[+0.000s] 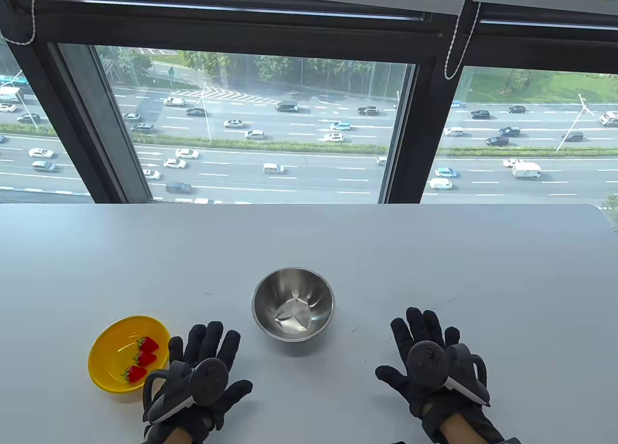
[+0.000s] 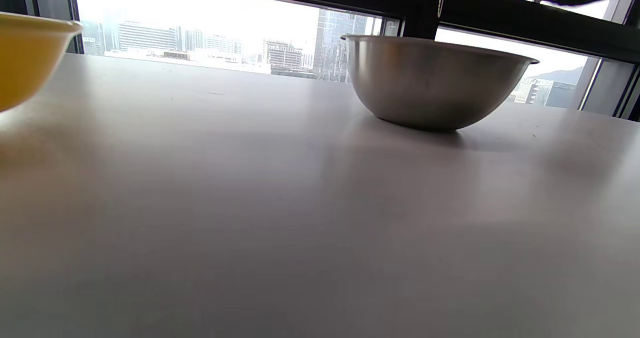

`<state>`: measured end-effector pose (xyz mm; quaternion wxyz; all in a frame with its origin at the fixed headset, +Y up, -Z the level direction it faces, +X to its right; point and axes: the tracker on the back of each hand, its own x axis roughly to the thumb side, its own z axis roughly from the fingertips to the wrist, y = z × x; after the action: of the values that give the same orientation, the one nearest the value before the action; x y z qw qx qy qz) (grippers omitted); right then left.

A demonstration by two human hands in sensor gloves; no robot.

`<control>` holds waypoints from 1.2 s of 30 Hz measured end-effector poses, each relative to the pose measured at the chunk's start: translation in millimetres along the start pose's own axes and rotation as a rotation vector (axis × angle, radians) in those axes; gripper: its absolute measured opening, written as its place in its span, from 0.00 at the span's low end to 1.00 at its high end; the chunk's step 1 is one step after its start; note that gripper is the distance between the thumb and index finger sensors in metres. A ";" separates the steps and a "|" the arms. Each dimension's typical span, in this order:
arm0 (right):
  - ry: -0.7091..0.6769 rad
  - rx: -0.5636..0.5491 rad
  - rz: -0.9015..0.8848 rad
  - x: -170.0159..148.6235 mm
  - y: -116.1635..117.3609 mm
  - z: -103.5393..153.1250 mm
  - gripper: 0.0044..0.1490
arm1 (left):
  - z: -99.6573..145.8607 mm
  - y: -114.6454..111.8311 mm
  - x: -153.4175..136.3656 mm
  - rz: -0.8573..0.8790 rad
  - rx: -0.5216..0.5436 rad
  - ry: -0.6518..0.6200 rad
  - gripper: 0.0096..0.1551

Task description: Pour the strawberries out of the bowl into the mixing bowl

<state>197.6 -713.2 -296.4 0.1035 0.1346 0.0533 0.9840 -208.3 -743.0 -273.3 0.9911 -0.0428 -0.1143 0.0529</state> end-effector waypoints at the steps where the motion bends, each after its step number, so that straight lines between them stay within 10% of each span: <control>1: 0.001 0.001 -0.001 -0.2 0.0 0.0 0.61 | 0.1 0.1 0.4 0.000 -0.001 0.000 0.58; 36: -0.011 0.002 -0.015 0.4 -0.7 0.7 0.60 | -8.7 29.6 -17.6 0.062 0.039 0.041 0.56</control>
<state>197.6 -712.4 -295.7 0.1111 0.1399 0.0546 0.9824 -226.1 -716.4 -288.5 0.9918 -0.0279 -0.0914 0.0849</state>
